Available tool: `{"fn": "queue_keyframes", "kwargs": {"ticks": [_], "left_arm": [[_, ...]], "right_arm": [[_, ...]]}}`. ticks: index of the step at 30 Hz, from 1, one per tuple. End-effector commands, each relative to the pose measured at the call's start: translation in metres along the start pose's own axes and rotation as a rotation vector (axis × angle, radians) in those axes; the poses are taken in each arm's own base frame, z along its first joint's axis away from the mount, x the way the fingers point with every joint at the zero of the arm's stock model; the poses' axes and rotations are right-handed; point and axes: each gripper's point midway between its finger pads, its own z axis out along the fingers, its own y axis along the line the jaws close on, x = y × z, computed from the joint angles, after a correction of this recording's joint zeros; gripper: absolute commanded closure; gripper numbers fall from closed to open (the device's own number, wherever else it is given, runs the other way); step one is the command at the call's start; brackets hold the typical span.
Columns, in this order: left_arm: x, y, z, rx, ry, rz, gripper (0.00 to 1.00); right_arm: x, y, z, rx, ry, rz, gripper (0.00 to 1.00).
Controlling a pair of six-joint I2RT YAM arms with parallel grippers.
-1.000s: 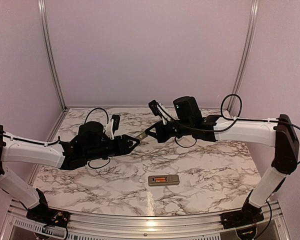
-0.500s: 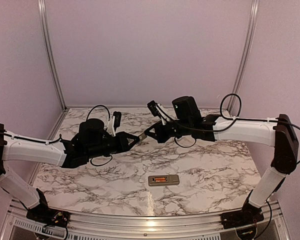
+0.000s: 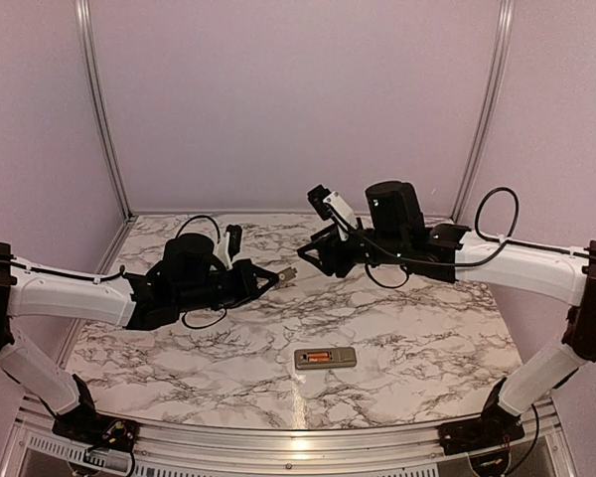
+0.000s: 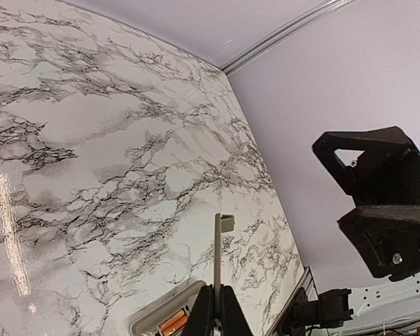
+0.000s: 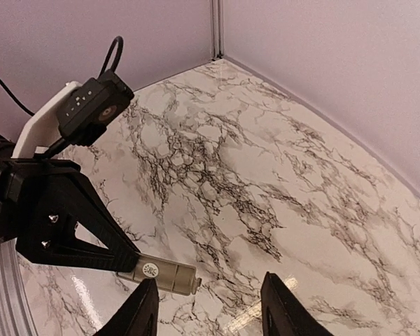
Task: Load the batteries into the remote control
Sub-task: Pass from the right arm to the left, then pass from the left arm to the right
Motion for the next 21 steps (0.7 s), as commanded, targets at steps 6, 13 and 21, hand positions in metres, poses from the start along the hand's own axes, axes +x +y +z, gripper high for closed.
{"fn": "queue_keyframes", "kwargs": {"ticks": [6,13,21], "left_arm": [[-0.006,-0.03,-0.016,0.054,0.048,-0.276,1.0],[-0.005,-0.039,-0.027,0.105,0.066,-0.367,1.0],[0.003,-0.035,-0.025,0.101,0.098,-0.434,0.99]], "right_arm": [[0.013,0.028,-0.022,0.211,-0.009,-0.472,0.53],[0.012,0.051,-0.029,0.259,-0.06,-0.61,0.54],[0.012,0.076,-0.023,0.379,-0.063,-0.79,0.59]]}}
